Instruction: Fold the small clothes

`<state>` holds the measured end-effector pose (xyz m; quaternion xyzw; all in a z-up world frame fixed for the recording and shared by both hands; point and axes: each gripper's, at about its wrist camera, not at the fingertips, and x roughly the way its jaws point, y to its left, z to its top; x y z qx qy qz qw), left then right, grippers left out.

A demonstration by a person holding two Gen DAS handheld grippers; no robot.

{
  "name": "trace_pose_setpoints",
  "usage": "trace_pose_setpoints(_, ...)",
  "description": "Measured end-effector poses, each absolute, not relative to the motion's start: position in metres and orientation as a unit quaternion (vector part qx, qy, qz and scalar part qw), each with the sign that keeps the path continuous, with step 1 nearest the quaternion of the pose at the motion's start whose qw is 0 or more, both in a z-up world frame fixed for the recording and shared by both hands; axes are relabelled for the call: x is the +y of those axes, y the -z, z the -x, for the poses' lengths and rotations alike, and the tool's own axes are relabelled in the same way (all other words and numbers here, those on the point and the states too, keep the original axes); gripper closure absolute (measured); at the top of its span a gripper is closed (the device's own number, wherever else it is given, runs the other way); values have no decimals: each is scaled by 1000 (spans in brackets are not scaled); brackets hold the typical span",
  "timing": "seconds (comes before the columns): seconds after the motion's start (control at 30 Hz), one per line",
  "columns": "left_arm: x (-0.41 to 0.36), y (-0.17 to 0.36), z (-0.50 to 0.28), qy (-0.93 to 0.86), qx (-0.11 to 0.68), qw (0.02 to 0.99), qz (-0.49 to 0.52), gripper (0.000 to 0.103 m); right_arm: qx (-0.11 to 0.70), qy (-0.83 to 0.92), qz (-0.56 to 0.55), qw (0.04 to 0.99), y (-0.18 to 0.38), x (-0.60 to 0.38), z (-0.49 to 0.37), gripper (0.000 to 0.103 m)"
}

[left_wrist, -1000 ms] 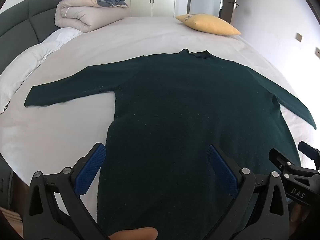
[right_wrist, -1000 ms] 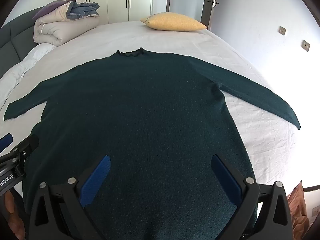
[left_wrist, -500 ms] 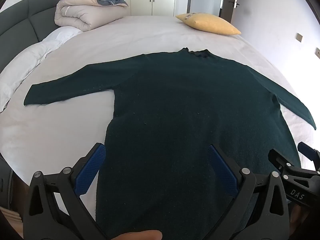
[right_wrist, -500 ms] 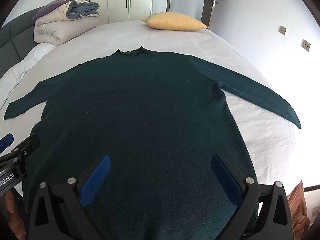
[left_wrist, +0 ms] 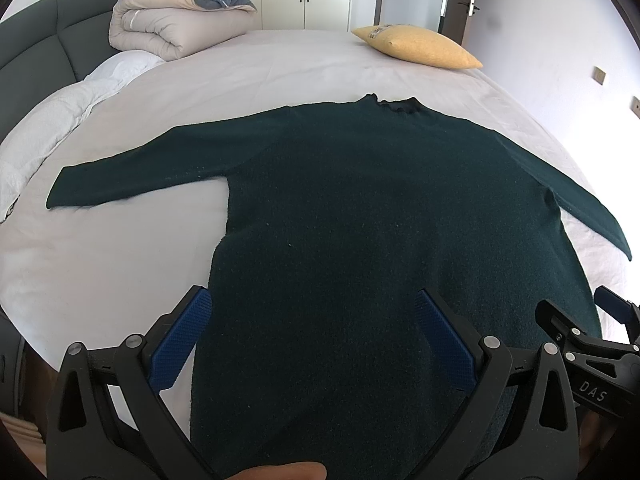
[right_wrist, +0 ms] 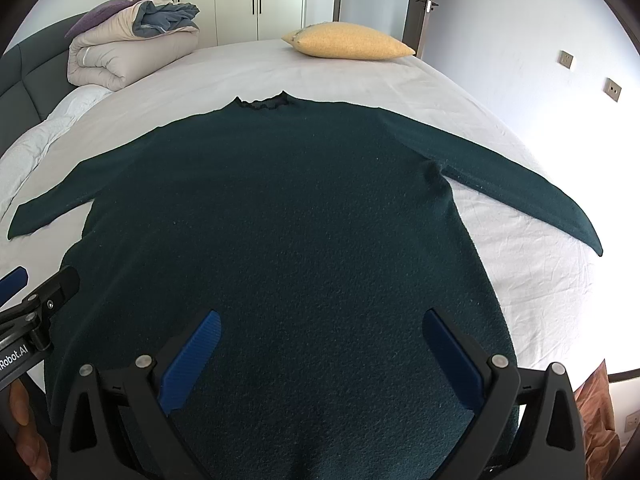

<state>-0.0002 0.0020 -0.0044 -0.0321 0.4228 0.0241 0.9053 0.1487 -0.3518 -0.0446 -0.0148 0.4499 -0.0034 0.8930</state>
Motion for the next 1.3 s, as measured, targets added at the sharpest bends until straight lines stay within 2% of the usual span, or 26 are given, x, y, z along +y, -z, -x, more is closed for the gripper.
trace_pose_setpoints(1.3,-1,9,-2,-24,427,903,33,0,453,3,12,892,52,-353,-141,0)
